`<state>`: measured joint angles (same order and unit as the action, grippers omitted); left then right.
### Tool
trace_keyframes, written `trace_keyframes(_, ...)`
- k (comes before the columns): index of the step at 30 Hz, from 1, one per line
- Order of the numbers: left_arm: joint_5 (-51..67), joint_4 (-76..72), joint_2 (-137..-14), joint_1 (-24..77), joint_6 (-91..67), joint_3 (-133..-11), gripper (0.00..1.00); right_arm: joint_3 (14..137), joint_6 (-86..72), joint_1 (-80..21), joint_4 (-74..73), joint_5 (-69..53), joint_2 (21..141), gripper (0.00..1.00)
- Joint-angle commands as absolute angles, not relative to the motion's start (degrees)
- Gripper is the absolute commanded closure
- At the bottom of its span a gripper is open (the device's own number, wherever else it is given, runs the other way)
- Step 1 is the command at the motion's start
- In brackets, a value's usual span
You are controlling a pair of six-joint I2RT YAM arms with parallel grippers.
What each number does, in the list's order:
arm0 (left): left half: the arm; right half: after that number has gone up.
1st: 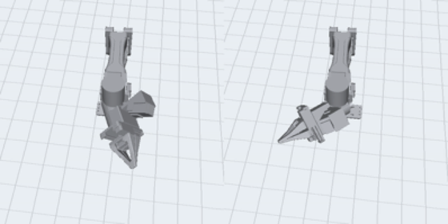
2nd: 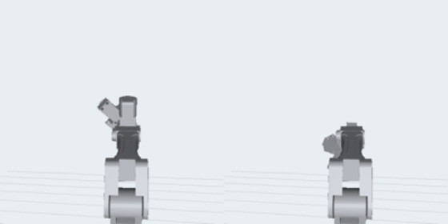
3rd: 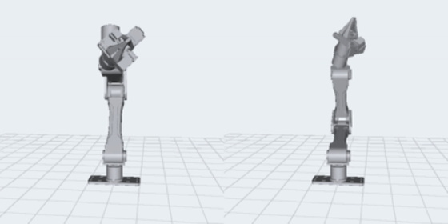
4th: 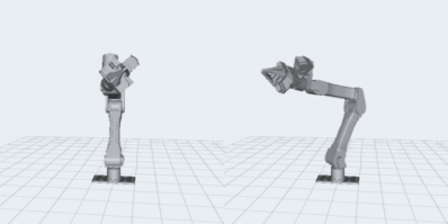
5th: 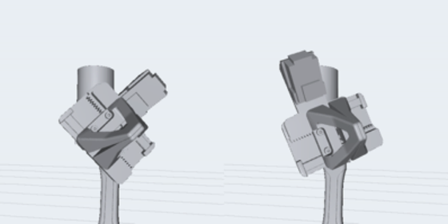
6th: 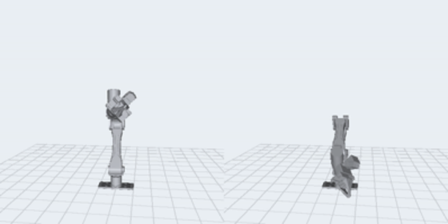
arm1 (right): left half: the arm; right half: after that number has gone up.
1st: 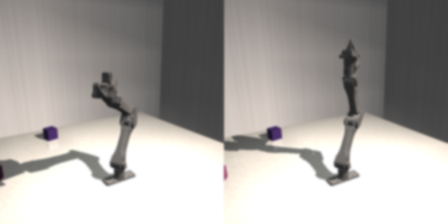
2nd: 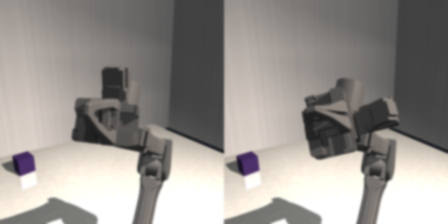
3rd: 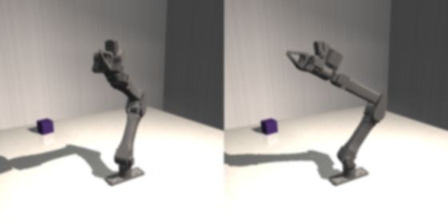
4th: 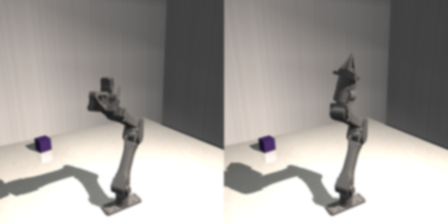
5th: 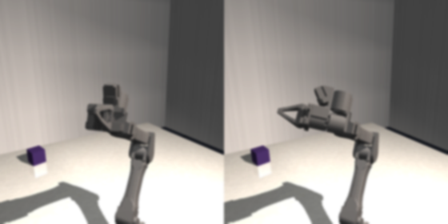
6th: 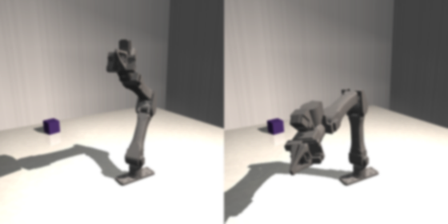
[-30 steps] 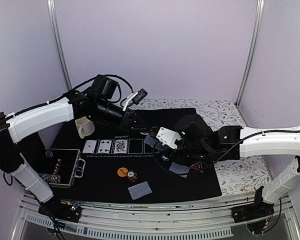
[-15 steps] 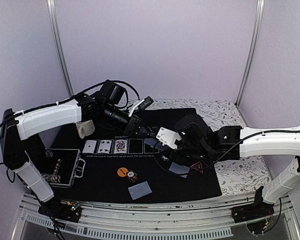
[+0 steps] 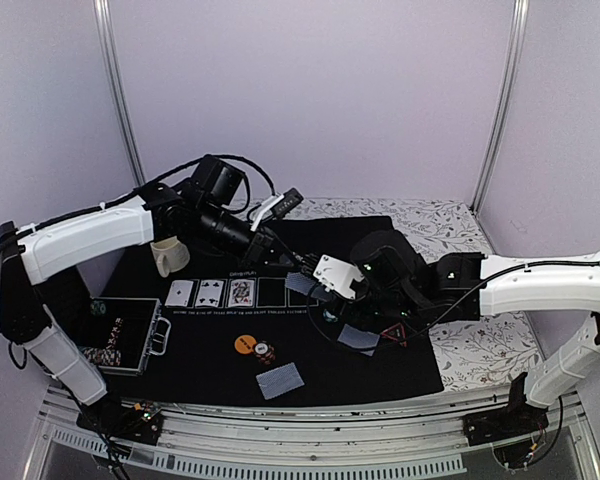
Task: Distribute texas hold em gaming equipment
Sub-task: Pick up the poker card from the face-down deck piles.
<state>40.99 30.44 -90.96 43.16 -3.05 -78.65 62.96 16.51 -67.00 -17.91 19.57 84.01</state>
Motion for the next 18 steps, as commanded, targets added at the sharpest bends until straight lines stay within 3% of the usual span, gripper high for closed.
trace_keyframes(1, 39.41, 33.47, -88.48, 43.19, -0.21, -81.30, 1.00, 61.90, 15.91, -66.92, -16.72, 20.19, 82.06, 0.50)
trace_keyframes(13, 37.63, 38.32, -84.55, 37.38, 2.64, -84.12, 1.00, 60.34, 15.21, -66.32, -16.78, 20.22, 81.30, 0.50)
trace_keyframes(18, 28.67, 44.15, -84.60, 34.01, 5.60, -86.32, 1.00, 60.24, 15.33, -66.34, -16.83, 20.11, 81.06, 0.50)
